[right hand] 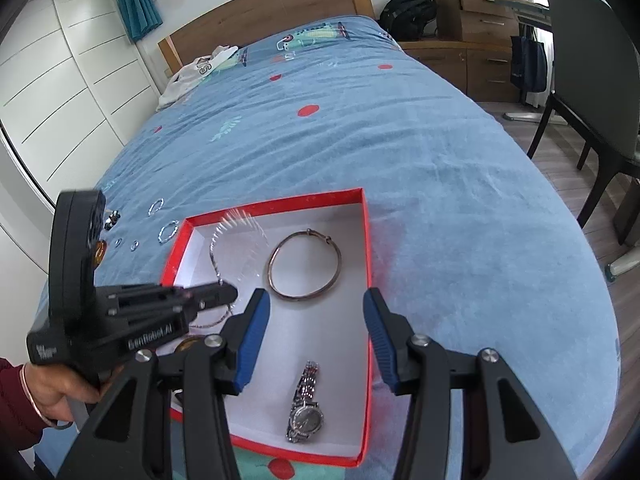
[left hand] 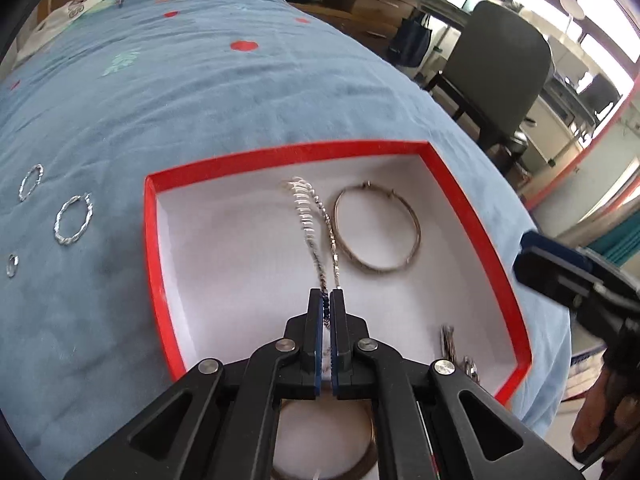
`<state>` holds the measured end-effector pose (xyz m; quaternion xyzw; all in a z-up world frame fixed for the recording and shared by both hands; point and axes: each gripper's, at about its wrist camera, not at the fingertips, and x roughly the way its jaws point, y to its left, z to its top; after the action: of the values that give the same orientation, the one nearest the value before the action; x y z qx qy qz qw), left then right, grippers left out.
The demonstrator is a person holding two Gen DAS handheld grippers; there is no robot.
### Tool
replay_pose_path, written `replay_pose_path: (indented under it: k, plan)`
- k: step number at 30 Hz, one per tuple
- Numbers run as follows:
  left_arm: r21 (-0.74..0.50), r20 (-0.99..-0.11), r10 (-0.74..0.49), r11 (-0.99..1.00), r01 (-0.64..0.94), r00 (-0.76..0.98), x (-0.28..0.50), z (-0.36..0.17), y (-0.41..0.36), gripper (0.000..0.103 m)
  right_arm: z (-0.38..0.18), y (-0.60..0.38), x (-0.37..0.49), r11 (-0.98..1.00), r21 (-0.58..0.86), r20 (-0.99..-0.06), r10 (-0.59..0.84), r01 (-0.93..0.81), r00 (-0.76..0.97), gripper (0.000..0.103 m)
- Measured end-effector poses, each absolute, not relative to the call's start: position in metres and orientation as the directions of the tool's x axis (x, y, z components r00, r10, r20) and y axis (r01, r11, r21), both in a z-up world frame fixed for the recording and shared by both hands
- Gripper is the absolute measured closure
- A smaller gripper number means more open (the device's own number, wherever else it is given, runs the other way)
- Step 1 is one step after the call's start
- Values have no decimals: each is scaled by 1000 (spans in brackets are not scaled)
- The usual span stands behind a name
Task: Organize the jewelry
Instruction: 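Withdraw both tools from the red box toward the remaining jewelry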
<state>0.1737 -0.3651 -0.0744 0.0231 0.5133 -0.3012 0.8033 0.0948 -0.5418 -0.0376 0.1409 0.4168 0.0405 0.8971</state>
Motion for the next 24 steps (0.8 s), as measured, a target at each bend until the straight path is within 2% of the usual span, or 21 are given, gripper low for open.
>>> replay_pose_path:
  k: [2, 4, 5, 14, 24]
  plan:
    - [-268, -837, -454, 827, 493, 306, 171, -68, -359, 89, -32, -541, 91, 958, 284, -733, 184, 49, 655, 56]
    - [-258, -833, -443, 840, 477, 330, 171, -61, -353, 61, -25, -539, 87, 959, 278, -729, 177, 49, 661, 56]
    - [-249, -827, -439, 847, 470, 352, 170, -55, -348, 59, -21, -538, 84, 961, 273, -728, 173, 49, 663, 56]
    - [-235, -792, -443, 856, 461, 420, 145, -17, -312, 59, 10, -516, 55, 969, 241, -720, 148, 45, 678, 56]
    - [-180, -752, -395, 893, 413, 527, 98, 16, -250, 45, 33, -474, 22, 971, 235, -707, 144, 38, 692, 55]
